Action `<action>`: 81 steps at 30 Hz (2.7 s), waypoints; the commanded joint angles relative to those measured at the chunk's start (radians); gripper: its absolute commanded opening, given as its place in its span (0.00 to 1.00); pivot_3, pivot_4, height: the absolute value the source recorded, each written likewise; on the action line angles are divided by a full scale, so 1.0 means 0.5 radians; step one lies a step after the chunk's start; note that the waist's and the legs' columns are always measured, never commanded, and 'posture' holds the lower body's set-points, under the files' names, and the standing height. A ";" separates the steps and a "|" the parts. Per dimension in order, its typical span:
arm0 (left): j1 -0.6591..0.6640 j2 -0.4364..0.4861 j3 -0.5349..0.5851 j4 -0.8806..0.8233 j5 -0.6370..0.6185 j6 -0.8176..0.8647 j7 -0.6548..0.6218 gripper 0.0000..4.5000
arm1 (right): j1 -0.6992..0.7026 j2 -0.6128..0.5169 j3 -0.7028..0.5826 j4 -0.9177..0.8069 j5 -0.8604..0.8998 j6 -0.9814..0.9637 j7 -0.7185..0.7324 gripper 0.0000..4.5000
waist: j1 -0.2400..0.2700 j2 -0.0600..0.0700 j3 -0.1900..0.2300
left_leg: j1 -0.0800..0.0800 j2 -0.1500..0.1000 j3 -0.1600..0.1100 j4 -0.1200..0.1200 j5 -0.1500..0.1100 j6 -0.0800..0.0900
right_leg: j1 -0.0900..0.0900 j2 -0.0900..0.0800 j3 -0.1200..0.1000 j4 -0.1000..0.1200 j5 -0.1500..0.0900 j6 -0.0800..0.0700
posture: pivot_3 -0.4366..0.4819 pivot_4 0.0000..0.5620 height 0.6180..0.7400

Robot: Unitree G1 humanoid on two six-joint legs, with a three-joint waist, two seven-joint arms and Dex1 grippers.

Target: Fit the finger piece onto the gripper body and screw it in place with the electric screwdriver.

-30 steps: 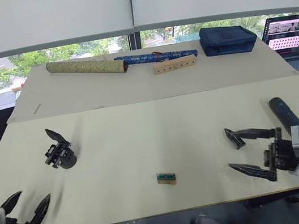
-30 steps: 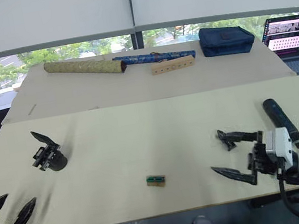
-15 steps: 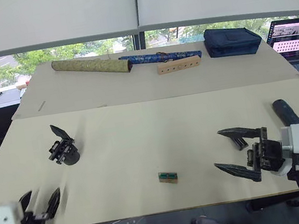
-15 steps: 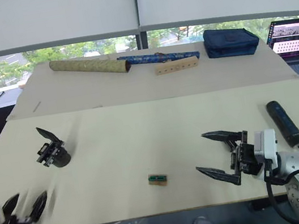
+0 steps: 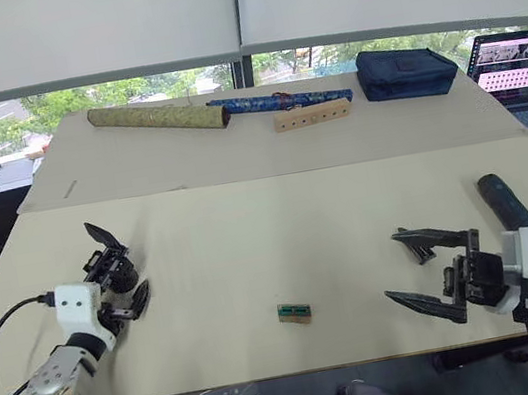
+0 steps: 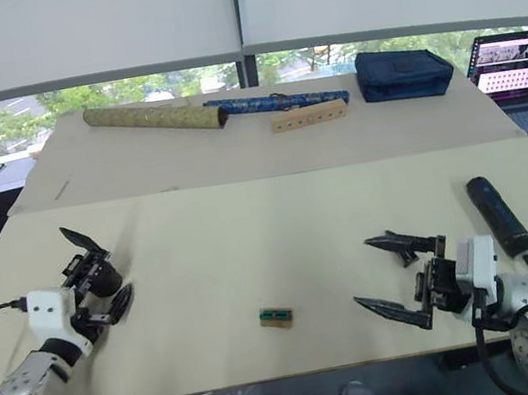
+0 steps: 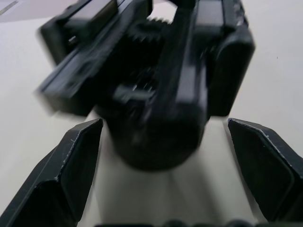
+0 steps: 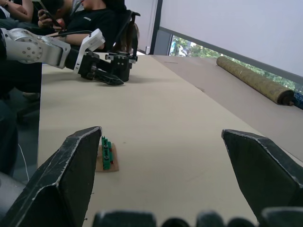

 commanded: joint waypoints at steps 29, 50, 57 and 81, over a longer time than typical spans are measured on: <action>-0.295 -0.356 -0.981 -0.406 0.239 -0.143 -0.185 0.52 | 0.518 -0.062 -0.191 -0.249 -0.010 -0.131 -0.079 1.00 | 0.032 0.002 0.002 | -0.004 -0.001 -0.001 0.000 -0.007 0.010 | -0.001 -0.002 0.000 -0.005 0.000 0.000 | 0.48 0.27 1.00; -0.465 -0.489 -1.243 -0.034 0.483 -0.119 -0.233 0.52 | 0.495 -0.112 -0.232 -0.260 -0.011 -0.083 -0.145 1.00 | 0.036 0.003 0.001 | -0.004 0.001 -0.003 0.007 -0.012 0.021 | 0.002 0.001 0.000 -0.004 0.000 0.000 | 0.48 0.27 1.00; -0.441 -0.415 -1.185 -0.049 0.427 -0.051 -0.286 0.52 | 0.503 -0.084 -0.216 -0.249 -0.031 -0.113 -0.142 1.00 | 0.013 0.006 0.000 | -0.002 0.005 -0.003 0.007 -0.013 0.020 | 0.003 0.005 0.001 -0.003 0.000 0.000 | 0.48 0.27 1.00; -0.387 0.084 -0.938 -0.064 0.094 0.013 -0.874 0.99 | 0.525 0.016 -0.136 -0.205 -0.081 -0.184 -0.140 1.00 | -0.015 0.013 -0.004 | 0.000 0.008 -0.003 0.003 -0.013 0.015 | 0.001 0.007 0.003 -0.003 -0.002 -0.004 | 0.48 0.27 1.00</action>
